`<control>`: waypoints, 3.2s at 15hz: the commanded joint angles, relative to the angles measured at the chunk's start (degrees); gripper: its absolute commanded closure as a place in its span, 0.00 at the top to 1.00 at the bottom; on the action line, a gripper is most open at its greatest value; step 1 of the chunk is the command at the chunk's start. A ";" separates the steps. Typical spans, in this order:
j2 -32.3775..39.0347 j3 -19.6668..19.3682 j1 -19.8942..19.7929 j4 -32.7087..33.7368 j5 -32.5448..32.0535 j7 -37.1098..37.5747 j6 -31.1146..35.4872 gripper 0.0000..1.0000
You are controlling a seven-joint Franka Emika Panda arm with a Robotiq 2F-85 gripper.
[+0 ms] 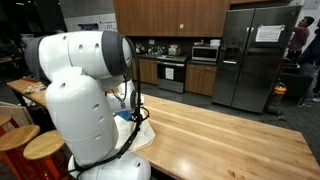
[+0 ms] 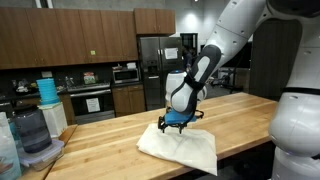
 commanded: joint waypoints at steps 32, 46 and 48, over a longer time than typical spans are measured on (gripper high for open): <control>-1.83 -0.98 -2.81 7.65 12.17 -19.15 -43.90 0.94; 4.27 -3.88 -4.38 10.68 -10.33 9.06 -19.70 0.00; 3.73 -4.43 -4.99 10.34 -16.84 15.04 -15.27 0.01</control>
